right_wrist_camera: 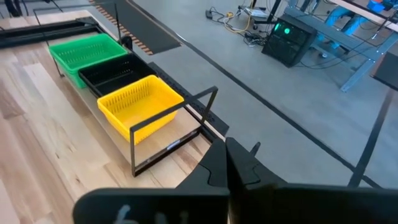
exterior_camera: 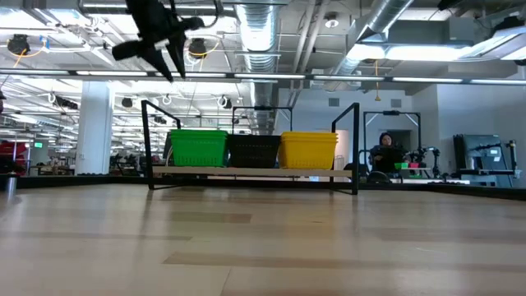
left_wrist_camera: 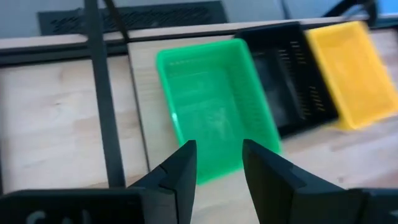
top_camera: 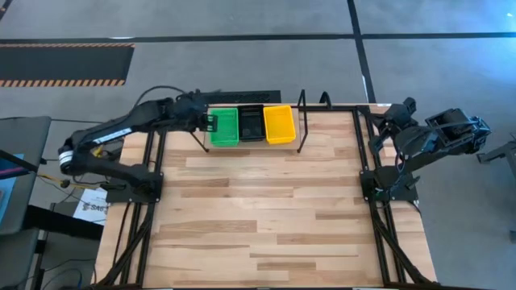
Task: Stack baskets on shelf by color
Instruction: Return to Home Position
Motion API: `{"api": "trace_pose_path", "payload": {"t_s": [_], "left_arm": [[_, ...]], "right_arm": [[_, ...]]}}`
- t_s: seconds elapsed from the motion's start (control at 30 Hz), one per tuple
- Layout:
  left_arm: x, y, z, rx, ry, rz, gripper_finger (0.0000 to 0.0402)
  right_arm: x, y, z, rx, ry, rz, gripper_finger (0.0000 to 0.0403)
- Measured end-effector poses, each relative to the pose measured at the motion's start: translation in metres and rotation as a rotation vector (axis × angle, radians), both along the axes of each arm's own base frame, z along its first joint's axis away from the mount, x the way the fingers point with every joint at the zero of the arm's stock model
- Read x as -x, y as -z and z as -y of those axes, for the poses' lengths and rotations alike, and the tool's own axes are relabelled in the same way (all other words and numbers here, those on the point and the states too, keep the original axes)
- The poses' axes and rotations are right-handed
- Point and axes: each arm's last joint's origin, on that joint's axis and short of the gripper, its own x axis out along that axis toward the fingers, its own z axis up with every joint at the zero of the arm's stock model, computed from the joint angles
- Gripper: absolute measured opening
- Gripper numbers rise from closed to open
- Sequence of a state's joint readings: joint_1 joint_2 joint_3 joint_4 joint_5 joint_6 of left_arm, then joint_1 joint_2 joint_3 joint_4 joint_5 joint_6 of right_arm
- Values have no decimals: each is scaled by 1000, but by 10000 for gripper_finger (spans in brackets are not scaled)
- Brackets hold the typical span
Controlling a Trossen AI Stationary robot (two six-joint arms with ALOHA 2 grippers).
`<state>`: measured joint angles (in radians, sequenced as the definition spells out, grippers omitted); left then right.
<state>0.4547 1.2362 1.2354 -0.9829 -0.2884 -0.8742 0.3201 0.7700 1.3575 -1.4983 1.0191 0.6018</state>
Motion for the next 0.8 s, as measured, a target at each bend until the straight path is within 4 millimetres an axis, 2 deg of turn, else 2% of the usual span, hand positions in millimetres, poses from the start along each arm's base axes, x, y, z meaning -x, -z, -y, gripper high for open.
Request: {"api": "trace_pose_path", "payload": {"t_s": [0.27, 0.43, 0.53, 0.63, 0.8], "left_arm": [[5, -17, 47, -145, 118, 13, 103], [2, -18, 79, -242, 244, -39, 70], [5, -16, 98, -282, 296, -85, 36], [16, -13, 114, -316, 303, -146, 6], [48, -12, 135, -340, 321, -181, 2]], "right_arm": [[-10, -4, -4, -48, -25, 64, 1], [-26, -7, -11, -82, -116, 64, 1], [-35, -9, -14, -77, -165, 56, 1], [-40, -11, -16, -70, -181, 68, 1], [-42, -15, -17, -89, -188, 129, 1]]}}
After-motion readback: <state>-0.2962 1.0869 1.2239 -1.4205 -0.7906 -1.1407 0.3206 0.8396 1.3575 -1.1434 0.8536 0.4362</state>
